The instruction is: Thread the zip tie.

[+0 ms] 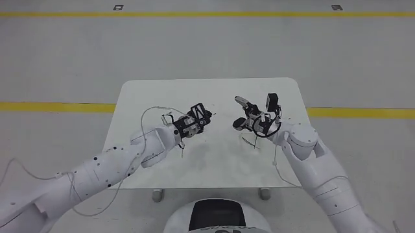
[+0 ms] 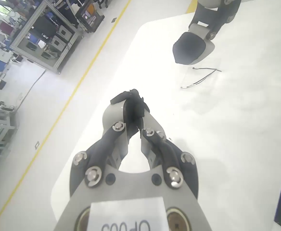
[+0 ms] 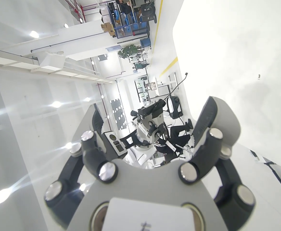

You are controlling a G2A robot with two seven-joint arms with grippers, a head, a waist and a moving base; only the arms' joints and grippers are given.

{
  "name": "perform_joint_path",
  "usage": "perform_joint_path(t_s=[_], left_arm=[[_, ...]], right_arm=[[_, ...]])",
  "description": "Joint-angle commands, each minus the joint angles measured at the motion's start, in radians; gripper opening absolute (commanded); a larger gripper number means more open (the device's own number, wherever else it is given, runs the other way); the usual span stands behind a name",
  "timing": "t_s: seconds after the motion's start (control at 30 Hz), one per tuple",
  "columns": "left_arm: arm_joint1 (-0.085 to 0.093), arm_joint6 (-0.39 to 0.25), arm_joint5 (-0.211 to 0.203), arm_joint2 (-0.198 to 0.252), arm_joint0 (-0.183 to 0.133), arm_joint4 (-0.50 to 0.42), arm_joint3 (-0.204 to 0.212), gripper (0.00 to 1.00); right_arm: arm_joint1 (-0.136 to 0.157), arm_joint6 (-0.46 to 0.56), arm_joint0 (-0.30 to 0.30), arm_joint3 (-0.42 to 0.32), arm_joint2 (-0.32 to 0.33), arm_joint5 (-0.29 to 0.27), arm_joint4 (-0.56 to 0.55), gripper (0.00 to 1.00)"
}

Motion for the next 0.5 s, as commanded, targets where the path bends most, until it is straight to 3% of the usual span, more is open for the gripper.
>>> perform_joint_path(t_s=[0.0, 0.07, 0.17, 0.27, 0.4, 0.47], left_arm=[[0.0, 0.0, 0.0, 0.0, 0.0, 0.0, 0.0, 0.0], [0.0, 0.0, 0.0, 0.0, 0.0, 0.0, 0.0, 0.0], [-0.007, 0.011, -0.012, -0.041, 0.019, -0.171, 0.027, 0.0], [-0.014, -0.037, -0.026, -0.082, 0.028, -0.345, 0.056, 0.0], [-0.02, -0.097, -0.134, -0.133, 0.035, -0.596, 0.114, 0.0], [-0.022, -0.095, -0.177, -0.154, 0.046, -0.692, 0.141, 0.0]], right_arm=[[0.0, 0.0, 0.0, 0.0, 0.0, 0.0, 0.0, 1.0], [0.0, 0.0, 0.0, 0.0, 0.0, 0.0, 0.0, 1.0], [0.0, 0.0, 0.0, 0.0, 0.0, 0.0, 0.0, 1.0], [0.0, 0.0, 0.0, 0.0, 0.0, 0.0, 0.0, 1.0], [0.0, 0.0, 0.0, 0.0, 0.0, 0.0, 0.0, 1.0], [0.0, 0.0, 0.0, 0.0, 0.0, 0.0, 0.0, 1.0]])
